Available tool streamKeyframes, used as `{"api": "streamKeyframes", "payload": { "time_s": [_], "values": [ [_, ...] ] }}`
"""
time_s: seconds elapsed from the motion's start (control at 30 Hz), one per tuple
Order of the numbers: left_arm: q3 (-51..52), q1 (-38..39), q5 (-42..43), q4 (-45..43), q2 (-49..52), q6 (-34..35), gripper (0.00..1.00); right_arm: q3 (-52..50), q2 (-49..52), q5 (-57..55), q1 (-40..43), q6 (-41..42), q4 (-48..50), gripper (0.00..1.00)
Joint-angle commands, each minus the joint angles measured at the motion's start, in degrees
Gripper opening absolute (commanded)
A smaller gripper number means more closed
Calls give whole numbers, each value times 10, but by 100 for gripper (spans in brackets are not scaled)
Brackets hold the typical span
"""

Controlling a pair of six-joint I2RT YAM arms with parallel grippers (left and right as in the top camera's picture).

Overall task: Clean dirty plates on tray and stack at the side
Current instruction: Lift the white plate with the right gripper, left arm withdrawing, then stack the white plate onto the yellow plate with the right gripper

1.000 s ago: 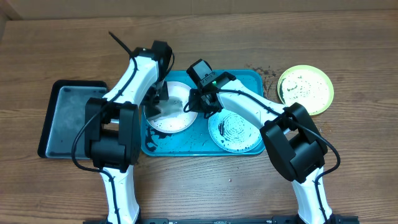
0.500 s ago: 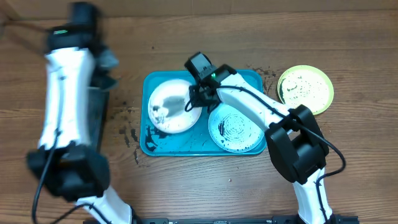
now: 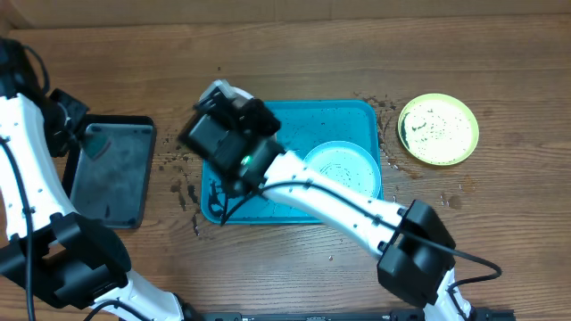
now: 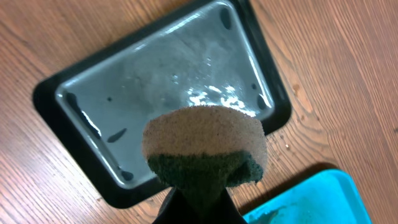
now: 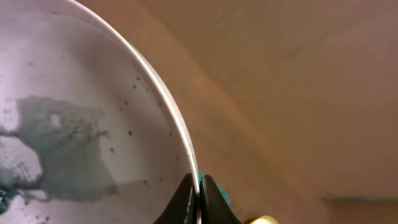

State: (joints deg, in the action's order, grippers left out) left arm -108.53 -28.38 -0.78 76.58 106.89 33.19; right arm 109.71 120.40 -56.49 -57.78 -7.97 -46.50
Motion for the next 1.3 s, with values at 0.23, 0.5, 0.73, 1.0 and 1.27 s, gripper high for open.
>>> {"api": "streamKeyframes", "payload": {
  "time_s": [0.23,0.5,0.73,1.0,1.27],
  "values": [
    [3,-6,24,-1,3,11,4,11,-15,-176,-52,-262,71,4],
    [3,-4,23,-1,3,11,4,11,-15,-182,-51,-251,79,4],
    [4,-4,24,-1,3,11,4,9,-14,136,-21,-125,-58,4],
    [4,3,23,-1,3,11,4,11,-61,30,14,-54,15,4],
    [4,4,24,-2,3,0,4,11,-71,422,195,174,-120,4]
  ]
}}
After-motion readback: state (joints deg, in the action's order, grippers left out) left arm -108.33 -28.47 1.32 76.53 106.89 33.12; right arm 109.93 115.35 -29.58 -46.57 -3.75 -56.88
